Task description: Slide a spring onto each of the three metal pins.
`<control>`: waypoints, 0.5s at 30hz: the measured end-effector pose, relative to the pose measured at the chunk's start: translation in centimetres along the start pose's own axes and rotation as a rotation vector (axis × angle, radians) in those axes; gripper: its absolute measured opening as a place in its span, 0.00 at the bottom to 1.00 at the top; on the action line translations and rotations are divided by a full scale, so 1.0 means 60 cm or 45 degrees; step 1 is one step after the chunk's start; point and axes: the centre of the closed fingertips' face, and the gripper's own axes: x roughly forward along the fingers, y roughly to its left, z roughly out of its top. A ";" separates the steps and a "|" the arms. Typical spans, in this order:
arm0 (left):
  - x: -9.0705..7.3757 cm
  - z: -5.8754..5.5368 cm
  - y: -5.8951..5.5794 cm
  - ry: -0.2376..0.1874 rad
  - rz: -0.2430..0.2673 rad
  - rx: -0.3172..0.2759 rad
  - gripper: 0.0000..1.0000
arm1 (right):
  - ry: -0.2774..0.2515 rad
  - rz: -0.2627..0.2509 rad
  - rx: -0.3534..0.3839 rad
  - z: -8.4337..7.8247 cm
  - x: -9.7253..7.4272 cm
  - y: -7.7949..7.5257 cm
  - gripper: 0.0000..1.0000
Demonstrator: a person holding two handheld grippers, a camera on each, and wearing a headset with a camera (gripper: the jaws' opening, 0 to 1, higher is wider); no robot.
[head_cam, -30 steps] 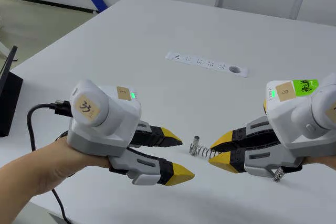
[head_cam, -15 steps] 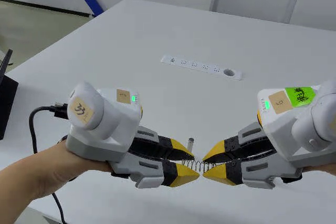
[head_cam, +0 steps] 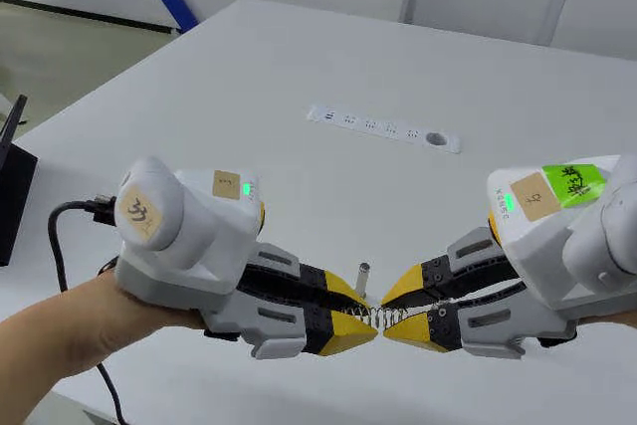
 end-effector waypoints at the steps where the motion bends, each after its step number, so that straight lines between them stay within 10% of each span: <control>1: 0.000 0.001 -0.001 -0.002 -0.002 0.004 0.10 | -0.003 -0.003 0.010 0.000 0.000 0.000 0.14; 15: 0.001 0.005 -0.006 -0.014 -0.022 0.003 0.10 | -0.053 0.039 0.102 -0.013 -0.007 0.003 0.11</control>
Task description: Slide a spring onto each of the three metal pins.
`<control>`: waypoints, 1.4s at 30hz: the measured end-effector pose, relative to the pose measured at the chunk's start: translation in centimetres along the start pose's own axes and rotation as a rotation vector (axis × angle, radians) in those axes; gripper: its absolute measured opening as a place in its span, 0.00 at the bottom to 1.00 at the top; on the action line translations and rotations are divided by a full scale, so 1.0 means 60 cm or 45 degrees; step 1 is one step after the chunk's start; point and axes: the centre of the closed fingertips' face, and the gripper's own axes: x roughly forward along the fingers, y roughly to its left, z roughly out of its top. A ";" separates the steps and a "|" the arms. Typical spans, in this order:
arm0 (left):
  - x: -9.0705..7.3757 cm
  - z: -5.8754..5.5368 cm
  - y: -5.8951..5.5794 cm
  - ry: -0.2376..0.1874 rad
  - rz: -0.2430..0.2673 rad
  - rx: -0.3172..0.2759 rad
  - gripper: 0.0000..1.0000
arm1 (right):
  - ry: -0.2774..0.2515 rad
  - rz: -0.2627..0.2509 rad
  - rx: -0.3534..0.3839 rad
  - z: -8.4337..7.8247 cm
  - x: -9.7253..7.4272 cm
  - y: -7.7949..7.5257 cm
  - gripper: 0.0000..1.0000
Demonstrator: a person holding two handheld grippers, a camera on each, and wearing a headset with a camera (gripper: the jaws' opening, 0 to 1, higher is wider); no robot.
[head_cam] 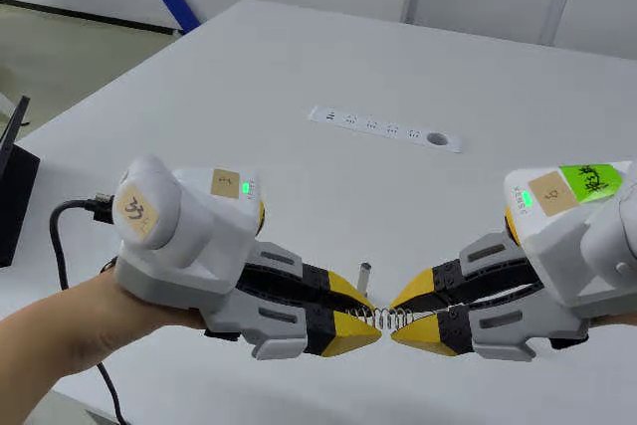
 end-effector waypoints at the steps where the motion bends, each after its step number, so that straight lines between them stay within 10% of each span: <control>1: 0.000 0.000 0.001 0.004 0.002 0.004 0.10 | -0.003 -0.001 0.000 0.001 0.000 0.000 0.11; 20: -0.003 -0.009 0.013 0.065 0.065 0.134 0.10 | -0.141 -0.012 -0.002 0.056 -0.011 -0.003 0.10; 42: 0.007 -0.002 0.014 0.036 0.077 0.113 0.10 | -0.305 -0.010 0.097 0.106 -0.005 -0.004 0.10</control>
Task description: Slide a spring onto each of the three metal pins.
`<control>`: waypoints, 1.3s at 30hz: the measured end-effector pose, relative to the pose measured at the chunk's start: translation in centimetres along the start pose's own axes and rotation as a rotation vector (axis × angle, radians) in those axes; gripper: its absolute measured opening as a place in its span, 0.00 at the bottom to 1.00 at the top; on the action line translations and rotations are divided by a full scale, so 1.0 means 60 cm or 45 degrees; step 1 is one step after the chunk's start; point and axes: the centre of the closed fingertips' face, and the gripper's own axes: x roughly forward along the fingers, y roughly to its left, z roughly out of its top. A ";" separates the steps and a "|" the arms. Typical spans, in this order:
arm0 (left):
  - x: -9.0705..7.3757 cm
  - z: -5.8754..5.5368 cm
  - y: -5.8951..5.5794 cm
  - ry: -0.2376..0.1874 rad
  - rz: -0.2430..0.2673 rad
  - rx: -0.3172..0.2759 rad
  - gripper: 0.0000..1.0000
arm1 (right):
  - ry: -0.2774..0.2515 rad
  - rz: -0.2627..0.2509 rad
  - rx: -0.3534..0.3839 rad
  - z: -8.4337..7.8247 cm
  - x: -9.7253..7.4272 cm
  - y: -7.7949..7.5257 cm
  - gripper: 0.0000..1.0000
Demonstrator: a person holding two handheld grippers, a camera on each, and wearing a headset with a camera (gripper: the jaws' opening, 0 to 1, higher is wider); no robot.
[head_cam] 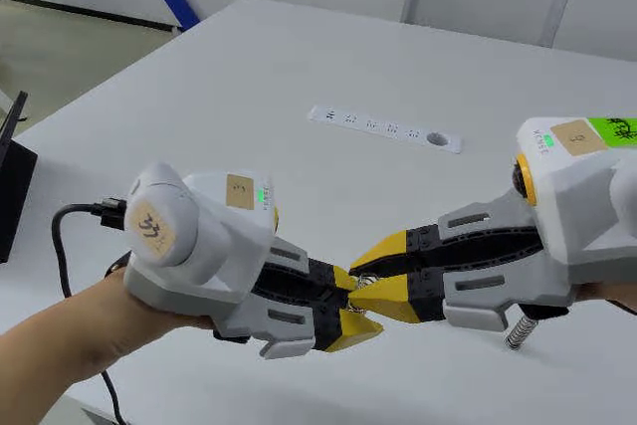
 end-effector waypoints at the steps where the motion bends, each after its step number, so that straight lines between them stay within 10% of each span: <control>1: 0.000 -0.001 0.000 0.002 0.002 0.001 0.10 | 0.002 -0.001 -0.001 -0.001 0.001 0.000 0.10; 18: -0.002 -0.003 0.004 0.002 0.010 -0.018 0.10 | -0.066 -0.032 0.185 0.003 0.006 -0.010 0.11; 39: -0.015 -0.026 0.024 0.028 0.064 -0.152 0.13 | -0.075 -0.119 0.129 0.012 0.016 -0.028 0.10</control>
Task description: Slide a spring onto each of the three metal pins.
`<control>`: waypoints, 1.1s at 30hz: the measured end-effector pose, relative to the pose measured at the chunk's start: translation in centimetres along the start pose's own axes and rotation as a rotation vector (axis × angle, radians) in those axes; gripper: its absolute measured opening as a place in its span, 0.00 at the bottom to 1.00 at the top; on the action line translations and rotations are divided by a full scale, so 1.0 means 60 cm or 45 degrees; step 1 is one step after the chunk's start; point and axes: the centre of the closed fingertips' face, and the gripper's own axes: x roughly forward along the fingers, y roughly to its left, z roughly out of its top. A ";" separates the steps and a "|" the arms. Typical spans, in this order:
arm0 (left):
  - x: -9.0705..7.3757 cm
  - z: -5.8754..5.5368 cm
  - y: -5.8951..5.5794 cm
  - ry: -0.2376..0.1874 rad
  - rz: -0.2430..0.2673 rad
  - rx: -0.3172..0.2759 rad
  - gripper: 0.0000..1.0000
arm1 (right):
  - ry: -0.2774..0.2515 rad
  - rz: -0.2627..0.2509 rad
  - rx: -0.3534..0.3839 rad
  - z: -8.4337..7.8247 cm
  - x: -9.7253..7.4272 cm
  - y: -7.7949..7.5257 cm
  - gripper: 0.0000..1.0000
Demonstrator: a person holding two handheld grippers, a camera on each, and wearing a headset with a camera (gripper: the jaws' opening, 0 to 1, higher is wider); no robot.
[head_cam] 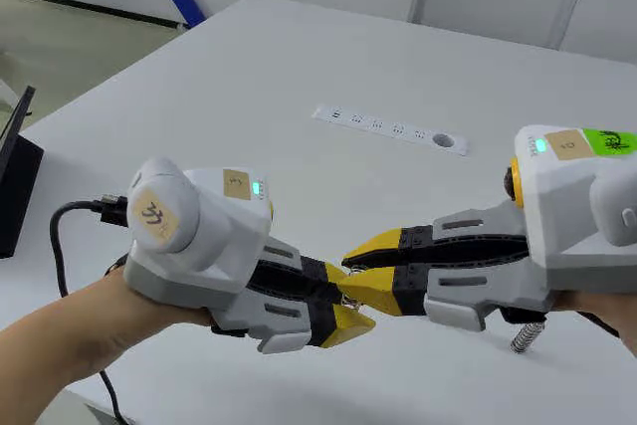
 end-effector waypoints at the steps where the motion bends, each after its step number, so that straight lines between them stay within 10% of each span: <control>1: -0.001 -0.005 0.003 0.004 0.013 0.005 0.16 | -0.020 -0.015 0.002 0.006 -0.001 -0.006 0.10; 18: -0.040 -0.039 0.070 -0.005 0.201 -0.103 0.64 | 0.013 -0.324 0.088 -0.017 -0.006 -0.150 0.10; 33: -0.065 -0.085 0.085 0.056 0.279 -0.172 0.83 | 0.140 -0.403 0.167 -0.109 0.033 -0.197 0.10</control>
